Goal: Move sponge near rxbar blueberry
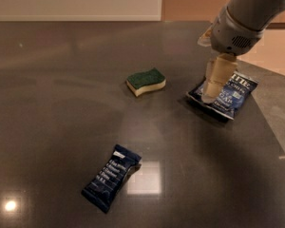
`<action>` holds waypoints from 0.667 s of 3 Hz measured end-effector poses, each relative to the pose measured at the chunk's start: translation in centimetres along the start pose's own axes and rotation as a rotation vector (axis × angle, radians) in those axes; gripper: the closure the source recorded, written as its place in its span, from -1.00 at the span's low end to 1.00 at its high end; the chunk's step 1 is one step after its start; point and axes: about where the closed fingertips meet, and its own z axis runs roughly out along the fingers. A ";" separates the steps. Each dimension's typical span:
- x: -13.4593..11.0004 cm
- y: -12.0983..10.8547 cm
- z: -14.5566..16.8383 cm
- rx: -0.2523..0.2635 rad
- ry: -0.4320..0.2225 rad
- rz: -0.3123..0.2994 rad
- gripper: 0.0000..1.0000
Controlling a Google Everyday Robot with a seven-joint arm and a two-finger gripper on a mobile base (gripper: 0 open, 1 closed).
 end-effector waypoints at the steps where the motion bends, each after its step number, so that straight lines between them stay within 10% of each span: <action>1: -2.0 -2.5 3.8 -0.042 -0.019 -0.019 -1.00; 2: -3.2 -4.4 6.9 -0.072 -0.024 -0.025 -1.00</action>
Offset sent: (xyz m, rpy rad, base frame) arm 0.0921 0.0641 -0.0709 0.0267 0.0978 0.0679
